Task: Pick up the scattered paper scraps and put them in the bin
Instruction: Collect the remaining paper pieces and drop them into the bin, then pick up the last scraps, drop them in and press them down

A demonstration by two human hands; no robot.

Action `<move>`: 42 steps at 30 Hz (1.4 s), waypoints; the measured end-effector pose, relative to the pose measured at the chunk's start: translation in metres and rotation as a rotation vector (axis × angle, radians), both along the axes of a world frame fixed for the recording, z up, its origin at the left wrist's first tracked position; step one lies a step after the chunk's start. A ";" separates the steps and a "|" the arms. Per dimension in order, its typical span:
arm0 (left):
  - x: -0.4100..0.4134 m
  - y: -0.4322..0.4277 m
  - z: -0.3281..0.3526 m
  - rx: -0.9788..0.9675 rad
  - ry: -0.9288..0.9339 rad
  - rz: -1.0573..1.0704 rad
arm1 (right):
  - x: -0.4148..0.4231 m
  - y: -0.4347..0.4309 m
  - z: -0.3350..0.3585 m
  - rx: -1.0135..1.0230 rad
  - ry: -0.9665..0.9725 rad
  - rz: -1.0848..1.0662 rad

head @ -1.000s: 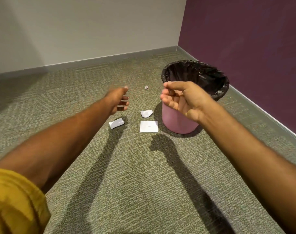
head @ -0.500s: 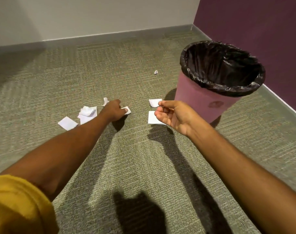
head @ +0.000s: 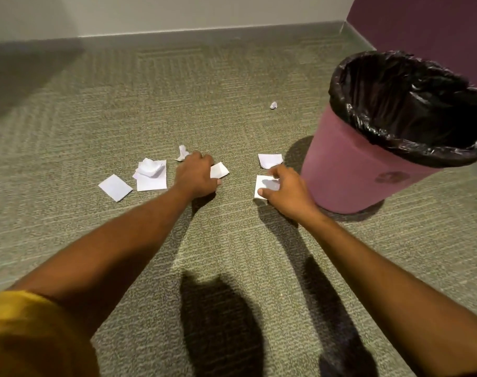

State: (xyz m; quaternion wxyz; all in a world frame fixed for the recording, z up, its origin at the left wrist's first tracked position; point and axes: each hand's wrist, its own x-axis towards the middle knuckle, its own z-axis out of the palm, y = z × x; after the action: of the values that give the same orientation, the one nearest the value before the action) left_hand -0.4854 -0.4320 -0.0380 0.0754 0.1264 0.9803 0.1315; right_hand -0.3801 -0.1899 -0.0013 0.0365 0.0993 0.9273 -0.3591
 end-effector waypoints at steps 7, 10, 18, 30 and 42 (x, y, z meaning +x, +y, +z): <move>0.010 -0.004 -0.009 0.060 0.173 0.029 | -0.010 0.005 -0.014 0.366 -0.081 0.214; 0.020 -0.002 -0.015 0.035 0.241 0.043 | -0.008 0.006 -0.019 0.545 0.015 0.258; 0.035 -0.006 -0.041 0.096 0.346 0.072 | -0.018 0.007 -0.026 0.645 0.049 0.290; 0.016 0.009 -0.041 0.050 0.403 0.142 | -0.010 -0.018 -0.035 0.724 0.072 0.246; -0.016 0.020 -0.039 0.013 0.370 0.176 | -0.076 -0.003 -0.048 0.412 0.242 0.061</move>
State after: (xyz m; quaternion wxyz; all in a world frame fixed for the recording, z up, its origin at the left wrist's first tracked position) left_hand -0.5014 -0.4119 -0.0771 -0.1186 0.0627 0.9838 0.1186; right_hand -0.4561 -0.1925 -0.0492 -0.0852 0.0329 0.9811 -0.1705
